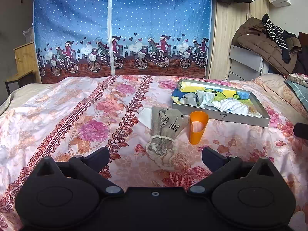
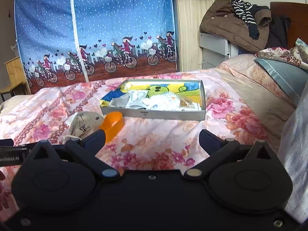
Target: Organize soft objects
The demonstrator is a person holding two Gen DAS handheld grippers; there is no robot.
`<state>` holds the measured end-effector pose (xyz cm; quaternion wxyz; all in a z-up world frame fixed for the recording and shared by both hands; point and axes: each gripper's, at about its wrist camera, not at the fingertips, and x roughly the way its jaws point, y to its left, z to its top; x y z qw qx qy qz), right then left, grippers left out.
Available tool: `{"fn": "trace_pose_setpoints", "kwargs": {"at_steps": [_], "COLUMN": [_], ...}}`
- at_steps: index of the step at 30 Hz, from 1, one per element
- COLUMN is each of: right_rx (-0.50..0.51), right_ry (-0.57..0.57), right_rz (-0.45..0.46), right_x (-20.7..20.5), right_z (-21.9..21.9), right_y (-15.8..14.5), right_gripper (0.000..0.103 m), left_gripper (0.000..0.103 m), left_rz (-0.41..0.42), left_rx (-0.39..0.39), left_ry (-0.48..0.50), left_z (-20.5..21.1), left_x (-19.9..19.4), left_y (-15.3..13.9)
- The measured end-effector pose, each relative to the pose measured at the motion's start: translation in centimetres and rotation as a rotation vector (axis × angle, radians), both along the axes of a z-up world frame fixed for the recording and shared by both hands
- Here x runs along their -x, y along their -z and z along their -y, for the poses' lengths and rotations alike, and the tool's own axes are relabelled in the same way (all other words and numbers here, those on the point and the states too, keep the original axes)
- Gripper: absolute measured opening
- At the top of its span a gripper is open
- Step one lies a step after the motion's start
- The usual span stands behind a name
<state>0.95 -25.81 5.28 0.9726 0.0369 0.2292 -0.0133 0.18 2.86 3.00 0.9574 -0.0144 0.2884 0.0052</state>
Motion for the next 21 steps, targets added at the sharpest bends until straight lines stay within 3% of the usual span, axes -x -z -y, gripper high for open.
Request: {"fn": "trace_pose_setpoints", "kwargs": {"at_steps": [21], "right_rx": [0.026], "right_ry": [-0.006], "right_rz": [-0.078], "right_x": [-0.8], "right_z": [0.66], "right_y": [0.6], "right_gripper": [0.103], "left_gripper": [0.102], "left_rz": [-0.018], "left_rx": [-0.032], "left_ry": [0.013], "left_z": [0.62], "left_x": [-0.22], "left_y": [0.41]}}
